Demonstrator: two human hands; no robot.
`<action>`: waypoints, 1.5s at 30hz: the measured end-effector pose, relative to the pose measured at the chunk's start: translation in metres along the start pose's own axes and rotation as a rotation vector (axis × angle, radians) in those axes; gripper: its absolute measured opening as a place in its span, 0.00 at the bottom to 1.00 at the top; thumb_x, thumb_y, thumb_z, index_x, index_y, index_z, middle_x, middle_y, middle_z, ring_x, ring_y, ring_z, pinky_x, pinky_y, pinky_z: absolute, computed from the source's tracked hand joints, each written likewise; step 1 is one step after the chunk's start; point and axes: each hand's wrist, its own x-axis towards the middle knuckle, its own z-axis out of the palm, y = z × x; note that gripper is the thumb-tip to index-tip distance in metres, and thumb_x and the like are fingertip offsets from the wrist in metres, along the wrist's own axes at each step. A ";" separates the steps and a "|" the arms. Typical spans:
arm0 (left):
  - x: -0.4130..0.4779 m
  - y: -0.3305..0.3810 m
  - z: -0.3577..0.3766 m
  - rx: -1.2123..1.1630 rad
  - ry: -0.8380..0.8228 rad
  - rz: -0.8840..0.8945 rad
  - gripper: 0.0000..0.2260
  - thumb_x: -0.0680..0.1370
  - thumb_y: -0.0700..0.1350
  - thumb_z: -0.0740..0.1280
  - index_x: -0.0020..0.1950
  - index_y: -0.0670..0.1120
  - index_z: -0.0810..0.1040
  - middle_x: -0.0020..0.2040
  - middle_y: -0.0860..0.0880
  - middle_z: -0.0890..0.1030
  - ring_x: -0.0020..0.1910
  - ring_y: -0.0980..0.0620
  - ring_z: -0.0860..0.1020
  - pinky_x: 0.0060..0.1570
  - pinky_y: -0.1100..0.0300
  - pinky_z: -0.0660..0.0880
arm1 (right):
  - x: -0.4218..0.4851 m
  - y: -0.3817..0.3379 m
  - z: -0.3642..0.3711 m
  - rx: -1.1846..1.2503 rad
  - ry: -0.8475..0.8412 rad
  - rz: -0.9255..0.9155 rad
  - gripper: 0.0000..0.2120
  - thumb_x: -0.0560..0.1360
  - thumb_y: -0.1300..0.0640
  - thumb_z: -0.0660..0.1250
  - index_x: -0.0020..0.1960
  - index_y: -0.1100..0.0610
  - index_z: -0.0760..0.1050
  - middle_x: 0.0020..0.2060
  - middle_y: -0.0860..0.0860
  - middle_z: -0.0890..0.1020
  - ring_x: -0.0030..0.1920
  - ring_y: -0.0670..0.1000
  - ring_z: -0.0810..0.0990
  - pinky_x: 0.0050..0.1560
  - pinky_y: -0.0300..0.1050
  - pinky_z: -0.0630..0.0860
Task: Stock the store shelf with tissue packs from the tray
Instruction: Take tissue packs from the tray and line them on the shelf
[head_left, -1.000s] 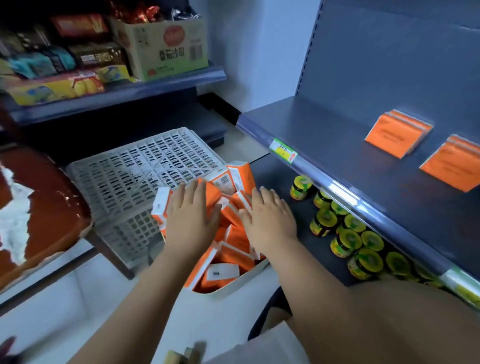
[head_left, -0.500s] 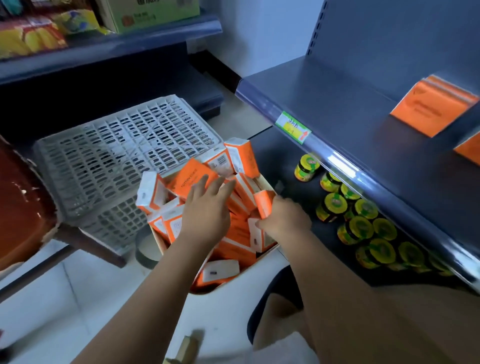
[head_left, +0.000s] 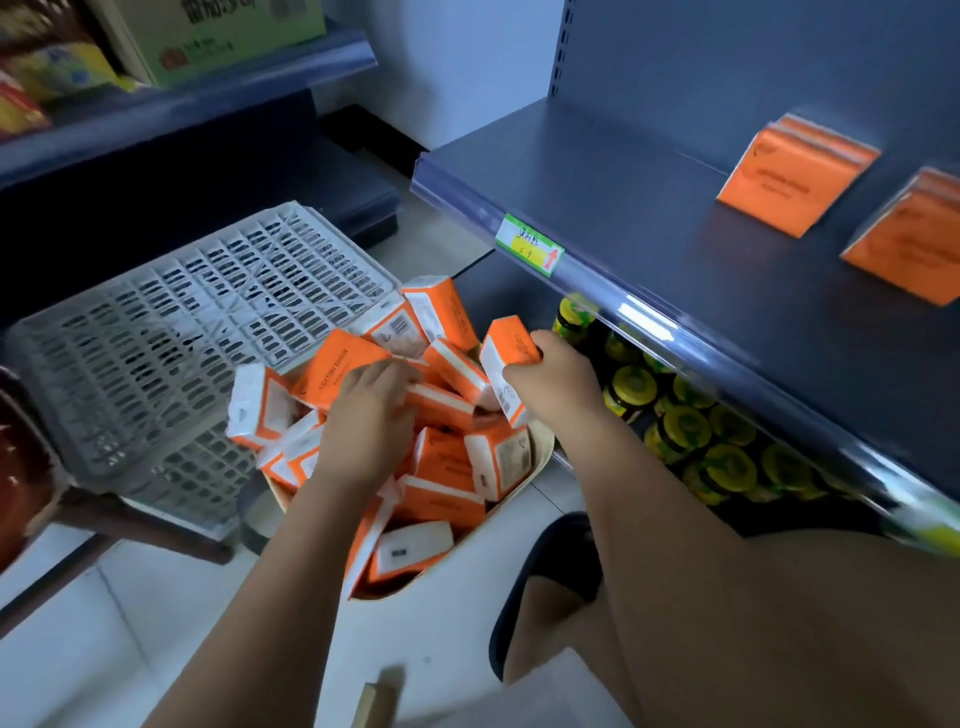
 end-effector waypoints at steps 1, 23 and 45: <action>-0.004 0.003 -0.006 -0.070 0.008 0.002 0.19 0.71 0.36 0.71 0.61 0.45 0.80 0.59 0.45 0.81 0.60 0.40 0.76 0.59 0.52 0.72 | -0.002 -0.003 -0.004 0.056 -0.005 -0.004 0.10 0.74 0.51 0.64 0.54 0.48 0.78 0.46 0.47 0.83 0.47 0.52 0.81 0.49 0.49 0.78; 0.010 0.179 -0.076 -1.168 0.221 -0.319 0.04 0.82 0.47 0.70 0.55 0.50 0.85 0.42 0.52 0.84 0.42 0.51 0.82 0.45 0.47 0.82 | -0.097 -0.002 -0.145 0.967 0.198 0.043 0.14 0.75 0.68 0.74 0.58 0.57 0.80 0.51 0.56 0.88 0.44 0.56 0.89 0.39 0.48 0.85; 0.014 0.448 0.003 -1.362 -0.274 0.007 0.22 0.74 0.27 0.68 0.61 0.48 0.79 0.42 0.58 0.85 0.38 0.56 0.83 0.35 0.60 0.78 | -0.176 0.133 -0.338 1.155 0.695 0.026 0.13 0.86 0.54 0.56 0.57 0.48 0.80 0.50 0.55 0.88 0.42 0.64 0.88 0.41 0.50 0.84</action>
